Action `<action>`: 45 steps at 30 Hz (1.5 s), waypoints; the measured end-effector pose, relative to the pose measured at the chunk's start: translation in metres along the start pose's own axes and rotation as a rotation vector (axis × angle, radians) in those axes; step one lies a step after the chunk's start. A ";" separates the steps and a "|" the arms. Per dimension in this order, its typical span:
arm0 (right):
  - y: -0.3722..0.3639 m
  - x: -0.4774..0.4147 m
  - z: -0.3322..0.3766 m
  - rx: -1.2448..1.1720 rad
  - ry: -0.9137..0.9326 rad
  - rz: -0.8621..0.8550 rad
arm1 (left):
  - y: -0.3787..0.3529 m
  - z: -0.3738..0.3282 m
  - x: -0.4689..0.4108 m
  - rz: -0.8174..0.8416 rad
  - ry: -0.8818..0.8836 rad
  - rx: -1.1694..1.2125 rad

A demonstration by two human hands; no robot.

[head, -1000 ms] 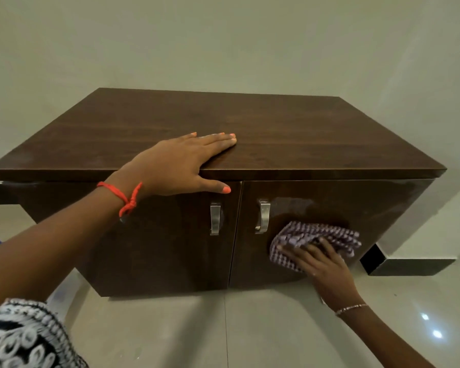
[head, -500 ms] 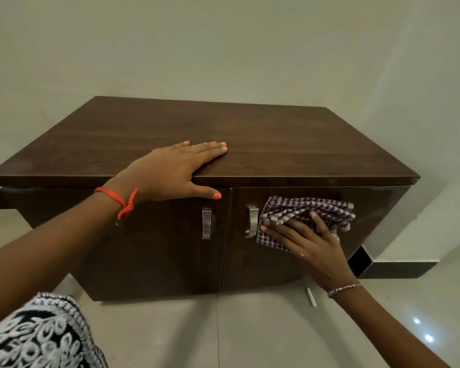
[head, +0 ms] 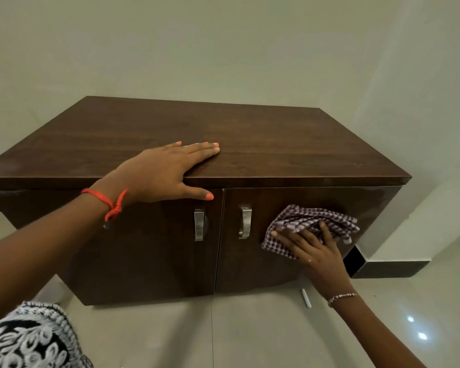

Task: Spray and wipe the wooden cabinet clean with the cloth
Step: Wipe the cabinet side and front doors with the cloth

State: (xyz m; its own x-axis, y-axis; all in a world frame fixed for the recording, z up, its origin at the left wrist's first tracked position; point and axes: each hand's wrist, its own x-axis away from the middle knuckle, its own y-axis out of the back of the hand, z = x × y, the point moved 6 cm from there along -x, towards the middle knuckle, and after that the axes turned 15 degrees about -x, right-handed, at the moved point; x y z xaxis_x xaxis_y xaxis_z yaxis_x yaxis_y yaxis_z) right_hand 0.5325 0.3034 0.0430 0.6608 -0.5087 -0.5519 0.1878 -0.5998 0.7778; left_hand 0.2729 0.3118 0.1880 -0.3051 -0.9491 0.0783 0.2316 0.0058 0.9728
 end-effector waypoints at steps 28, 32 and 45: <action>0.027 -0.006 -0.056 -0.534 -1.110 -0.707 | -0.003 0.006 -0.003 -0.039 -0.035 0.024; 0.025 -0.025 -0.025 -0.484 -1.058 -0.696 | -0.003 0.005 -0.002 -0.027 -0.029 0.023; 0.007 -0.031 0.009 -0.348 -0.576 -0.432 | -0.002 0.005 0.000 -0.010 -0.014 0.023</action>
State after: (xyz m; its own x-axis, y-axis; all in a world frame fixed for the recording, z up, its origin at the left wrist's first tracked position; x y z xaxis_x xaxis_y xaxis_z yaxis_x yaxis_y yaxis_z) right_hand 0.5068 0.3096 0.0635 0.0163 -0.5712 -0.8206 0.6201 -0.6381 0.4564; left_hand 0.2673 0.3134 0.1871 -0.3204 -0.9446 0.0712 0.2068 0.0036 0.9784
